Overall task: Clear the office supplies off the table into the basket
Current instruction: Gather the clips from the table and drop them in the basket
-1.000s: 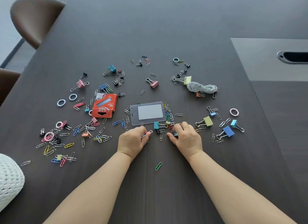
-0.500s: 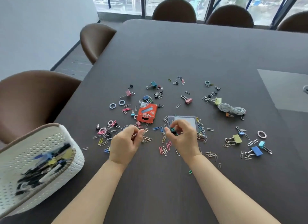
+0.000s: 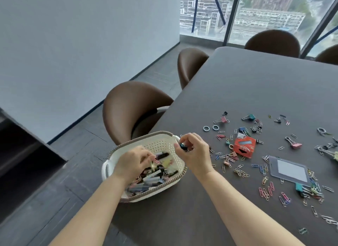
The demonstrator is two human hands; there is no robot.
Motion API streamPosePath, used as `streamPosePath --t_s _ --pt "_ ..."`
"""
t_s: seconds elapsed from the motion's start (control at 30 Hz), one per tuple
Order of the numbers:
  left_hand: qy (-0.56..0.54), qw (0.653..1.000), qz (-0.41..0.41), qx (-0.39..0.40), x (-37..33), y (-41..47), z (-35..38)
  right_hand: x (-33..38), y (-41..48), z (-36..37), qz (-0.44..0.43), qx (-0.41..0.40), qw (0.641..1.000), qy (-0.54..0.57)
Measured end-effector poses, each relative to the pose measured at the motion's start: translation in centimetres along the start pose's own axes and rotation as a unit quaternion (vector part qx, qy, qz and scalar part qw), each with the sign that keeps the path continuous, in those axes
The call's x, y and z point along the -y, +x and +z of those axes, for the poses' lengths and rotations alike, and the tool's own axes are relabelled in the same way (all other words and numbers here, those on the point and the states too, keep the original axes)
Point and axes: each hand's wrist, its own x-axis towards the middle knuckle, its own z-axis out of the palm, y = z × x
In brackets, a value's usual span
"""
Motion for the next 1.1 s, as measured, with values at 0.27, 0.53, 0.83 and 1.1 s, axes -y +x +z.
streamPosePath --t_s 0.27,0.53,0.83,1.1 --pt "0.013 0.999 -0.006 0.045 2.9 -0.6 -1.6 1.0 -0.1 4.2 -0.023 0.063 0.995 -0.070" --pt "0.076 0.997 0.022 -0.015 3.1 -1.2 -2.2 0.9 -0.5 4.7 -0.033 0.160 0.966 -0.200" --pt "0.088 0.995 -0.013 -0.040 1.4 -0.7 -2.1 1.1 -0.4 4.0 -0.048 0.181 0.960 -0.207" --pt "0.083 0.989 0.050 -0.110 -2.4 -0.1 0.4 -1.6 -1.4 -1.7 -0.056 0.048 0.976 -0.207"
